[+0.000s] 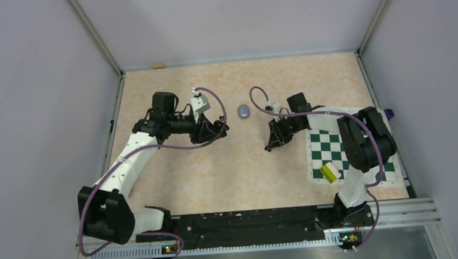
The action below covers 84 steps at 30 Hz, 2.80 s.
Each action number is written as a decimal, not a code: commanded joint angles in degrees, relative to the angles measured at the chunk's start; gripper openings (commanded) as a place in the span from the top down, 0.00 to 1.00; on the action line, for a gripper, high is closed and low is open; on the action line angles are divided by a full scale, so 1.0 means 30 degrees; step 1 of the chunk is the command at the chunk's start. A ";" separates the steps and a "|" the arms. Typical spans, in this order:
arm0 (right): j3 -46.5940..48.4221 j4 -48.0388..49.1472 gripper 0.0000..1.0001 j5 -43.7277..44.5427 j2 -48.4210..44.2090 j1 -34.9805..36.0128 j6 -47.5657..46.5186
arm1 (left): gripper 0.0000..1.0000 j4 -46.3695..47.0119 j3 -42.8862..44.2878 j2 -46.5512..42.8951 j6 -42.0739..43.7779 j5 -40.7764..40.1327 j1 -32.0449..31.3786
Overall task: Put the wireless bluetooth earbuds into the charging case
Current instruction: Pick up the right earbud from the center of the board, then insert the right earbud into the right side groove of the charging case.
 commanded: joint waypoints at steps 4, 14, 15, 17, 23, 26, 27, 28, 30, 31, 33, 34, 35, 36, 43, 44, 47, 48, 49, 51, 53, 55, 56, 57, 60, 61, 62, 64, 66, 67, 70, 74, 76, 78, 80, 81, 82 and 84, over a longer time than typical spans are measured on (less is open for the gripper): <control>0.0567 -0.0280 0.79 -0.1171 0.0269 0.0310 -0.0394 | 1.00 0.0916 -0.0122 -0.0616 -0.0126 0.0783 0.0167; 0.0185 0.0393 0.87 -0.1550 -0.1014 0.0299 -0.0739 | 1.00 0.0973 -0.0158 -0.0560 -0.0184 0.0983 0.0196; 0.0102 0.0569 0.89 -0.1642 -0.1194 0.0291 -0.0746 | 1.00 0.0960 -0.0158 -0.0523 -0.0205 0.1000 0.0182; -0.0100 0.0881 0.91 -0.1802 -0.1646 0.0307 -0.0747 | 1.00 0.0999 -0.0166 -0.0498 -0.0277 0.1075 0.0182; -0.0919 0.2266 0.93 -0.1929 -0.3986 0.0314 -0.0747 | 1.00 0.1213 -0.0158 -0.0339 -0.0623 0.1178 0.0184; -0.1549 0.3301 0.94 -0.1836 -0.5461 0.0315 -0.0625 | 1.00 0.1602 -0.0188 -0.0179 -0.1091 0.1207 0.0175; -0.1715 0.3653 0.94 -0.1773 -0.6002 0.0304 -0.0541 | 1.00 0.1767 -0.0188 -0.0120 -0.1307 0.1200 0.0175; -0.1864 0.3942 0.94 -0.1714 -0.6472 0.0299 -0.0454 | 1.00 0.1905 -0.0100 -0.0061 -0.1525 0.1173 0.0168; -0.2040 0.4521 0.95 -0.1615 -0.7540 0.0307 -0.0142 | 1.00 0.2066 0.0195 0.0069 -0.1908 0.1009 0.0167; -0.2099 0.4820 0.95 -0.1599 -0.8071 0.0314 0.0076 | 1.00 0.2133 0.0399 0.0123 -0.2072 0.0833 0.0167; -0.2181 0.5339 0.96 -0.1620 -0.9176 0.0311 0.0481 | 1.00 0.1986 0.0970 0.0243 -0.2002 0.0485 0.0167; -0.2142 0.5798 0.97 -0.1640 -0.9755 0.0293 0.0622 | 1.00 0.1896 0.1261 0.0295 -0.1883 0.0253 0.0167; -0.2023 0.5994 0.97 -0.1668 -1.0292 0.0313 0.0654 | 1.00 0.1677 0.1652 0.0346 -0.1633 0.0118 0.0167; -0.1811 0.6056 0.97 -0.1624 -1.0773 0.0301 0.0659 | 1.00 0.1462 0.2068 0.0422 -0.1320 0.0038 0.0167; 0.1502 0.6286 0.97 -0.1808 -1.2843 0.0316 0.1029 | 1.00 0.1540 0.5389 0.0725 -0.1625 0.0688 0.0167; 0.1867 0.6663 0.97 -0.1854 -1.3051 0.0316 0.1354 | 1.00 0.2598 0.5340 0.0604 -0.2696 0.0978 0.0167; 0.2571 0.8005 0.97 -0.2027 -1.3491 0.0316 0.2580 | 1.00 0.6840 0.4439 0.0562 -0.7171 0.2103 0.0138; 0.2744 0.8258 0.97 -0.2127 -1.3557 0.0312 0.3020 | 1.00 0.8256 0.3914 0.0635 -0.8553 0.2440 0.0098; 0.2740 0.8524 0.97 -0.2264 -1.3657 0.0311 0.3283 | 1.00 1.0260 0.3026 0.0663 -1.0425 0.2716 0.0034; 0.2351 0.9189 0.97 -0.2717 -1.3983 0.0315 0.4360 | 1.00 1.3604 0.1428 0.0571 -1.2895 0.3090 -0.0134; 0.1619 0.9871 0.97 -0.3331 -1.4448 0.0300 0.5035 | 1.00 1.6146 0.0320 0.0549 -1.4315 0.3261 -0.0314; 0.0536 1.0873 0.97 -0.4028 -1.4974 0.0301 0.5592 | 1.00 1.6924 -0.0183 0.0623 -1.4738 0.3749 -0.0518; -0.0022 1.1389 0.96 -0.4402 -1.5182 0.0310 0.5769 | 1.00 1.7141 -0.0344 0.0658 -1.4791 0.3935 -0.0611; -0.0411 1.1684 0.96 -0.4702 -1.5332 0.0315 0.5879 | 1.00 1.7340 -0.0463 0.0779 -1.4830 0.4108 -0.0710; -0.0882 1.1752 0.97 -0.5141 -1.5449 0.0301 0.5693 | 1.00 1.7768 -0.0689 0.0988 -1.4824 0.4628 -0.1074; -0.1016 1.1865 0.96 -0.5299 -1.5461 0.0310 0.5635 | 1.00 1.7796 -0.0774 0.1011 -1.4582 0.4788 -0.1178; -0.1209 1.2059 0.96 -0.5473 -1.5440 0.0311 0.5646 | 1.00 1.7763 -0.0821 0.1036 -1.4346 0.5057 -0.1294; -0.1539 1.2523 0.96 -0.5855 -1.5475 0.0288 0.5754 | 1.00 1.7341 -0.0860 0.1013 -1.3685 0.5427 -0.1487; -0.1744 1.2945 0.96 -0.6309 -1.5487 0.0313 0.5960 | 1.00 1.6435 -0.0743 0.1021 -1.2768 0.5617 -0.1639; -0.1805 1.3087 0.96 -0.6518 -1.5520 0.0315 0.6094 | 1.00 1.5963 -0.0638 0.1037 -1.2358 0.5732 -0.1674; -0.1892 1.3243 0.96 -0.6896 -1.5590 0.0316 0.6100 | 1.00 1.4642 -0.0365 0.1156 -1.1333 0.5906 -0.1857; -0.2049 1.3349 0.96 -0.7252 -1.5535 0.0307 0.6006 | 1.00 1.3463 0.0005 0.1464 -1.0376 0.6442 -0.2209; -0.2208 1.3668 0.96 -0.7428 -1.5482 0.0314 0.6190 | 1.00 1.3336 0.0107 0.1693 -1.0314 0.6514 -0.2345; -0.2334 1.3860 0.96 -0.7591 -1.5433 0.0293 0.6317 | 1.00 1.3122 0.0262 0.1860 -1.0221 0.6554 -0.2473; -0.2472 1.4127 0.96 -0.7779 -1.5355 0.0313 0.6487 | 1.00 1.2813 0.0399 0.1961 -0.9988 0.6534 -0.2575; -0.2574 1.4367 0.96 -0.7834 -1.5299 0.0312 0.6635 | 1.00 1.2559 0.0486 0.2037 -0.9828 0.6524 -0.2633; -0.2674 1.4594 0.96 -0.7877 -1.5233 0.0341 0.6760 | 1.00 1.2259 0.0596 0.2091 -0.9590 0.6526 -0.2694; -0.2837 1.4875 0.96 -0.7929 -1.5062 0.0372 0.6831 | 1.00 1.1760 0.0808 0.2259 -0.9222 0.6530 -0.2781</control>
